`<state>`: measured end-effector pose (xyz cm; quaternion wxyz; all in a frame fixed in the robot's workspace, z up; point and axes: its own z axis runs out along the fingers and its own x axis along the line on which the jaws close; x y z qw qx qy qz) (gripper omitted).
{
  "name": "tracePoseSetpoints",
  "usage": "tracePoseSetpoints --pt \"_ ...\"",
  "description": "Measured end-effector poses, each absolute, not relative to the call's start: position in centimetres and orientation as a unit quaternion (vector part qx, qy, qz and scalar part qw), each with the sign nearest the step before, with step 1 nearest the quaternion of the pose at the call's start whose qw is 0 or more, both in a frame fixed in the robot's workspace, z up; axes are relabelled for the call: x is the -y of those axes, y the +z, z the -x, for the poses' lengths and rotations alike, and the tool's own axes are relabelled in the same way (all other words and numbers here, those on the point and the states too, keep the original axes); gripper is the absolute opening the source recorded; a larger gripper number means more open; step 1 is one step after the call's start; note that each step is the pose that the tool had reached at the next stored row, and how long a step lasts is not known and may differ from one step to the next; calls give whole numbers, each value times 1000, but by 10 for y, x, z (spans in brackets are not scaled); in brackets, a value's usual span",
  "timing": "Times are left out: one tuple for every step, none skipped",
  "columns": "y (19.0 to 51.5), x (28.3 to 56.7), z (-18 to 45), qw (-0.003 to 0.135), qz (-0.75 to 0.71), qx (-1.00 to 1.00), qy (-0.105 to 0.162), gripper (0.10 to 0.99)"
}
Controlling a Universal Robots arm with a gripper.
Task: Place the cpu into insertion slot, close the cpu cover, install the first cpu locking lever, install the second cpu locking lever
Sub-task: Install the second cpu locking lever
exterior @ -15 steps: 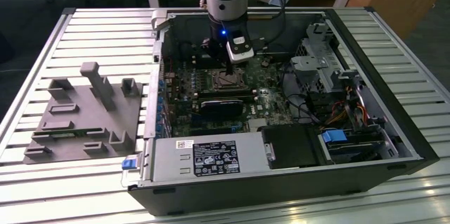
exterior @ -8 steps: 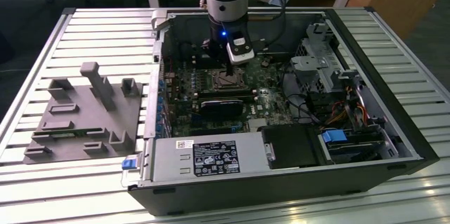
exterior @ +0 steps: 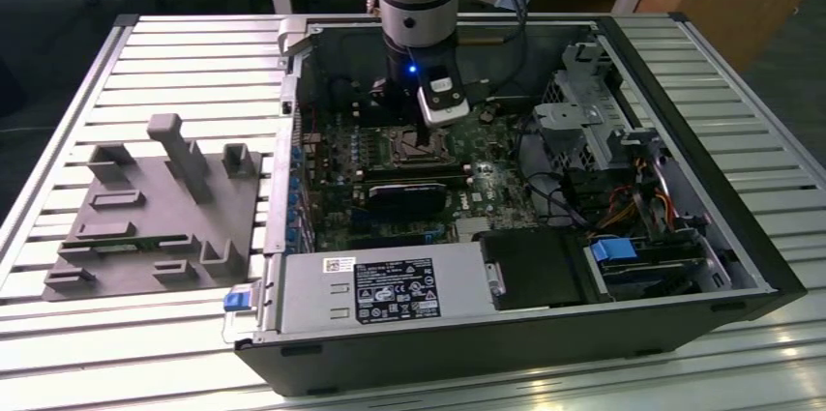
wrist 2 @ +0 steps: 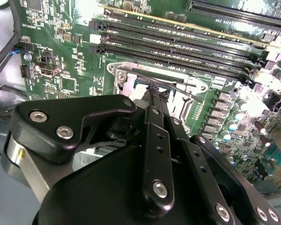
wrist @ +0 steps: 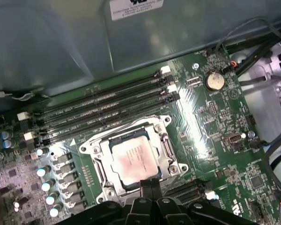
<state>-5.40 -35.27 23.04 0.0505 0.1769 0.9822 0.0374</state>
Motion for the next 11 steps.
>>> tracePoseSetpoints --pt "231 353 54 50 -177 -982 40 102" --pt "232 353 54 50 -177 -982 42 102" --pt "233 353 54 49 -177 -982 43 102" --pt "235 353 54 49 -177 -982 44 102" --pt "236 353 54 49 -177 -982 45 102" --pt "236 353 54 49 -177 -982 45 102" --pt "237 354 54 49 -177 -982 45 102" --pt "237 354 54 49 -177 -982 45 102" --pt "237 355 54 49 -177 -982 45 102" --pt "237 356 54 49 -177 -982 45 102" --pt "237 357 54 49 -177 -982 45 102"
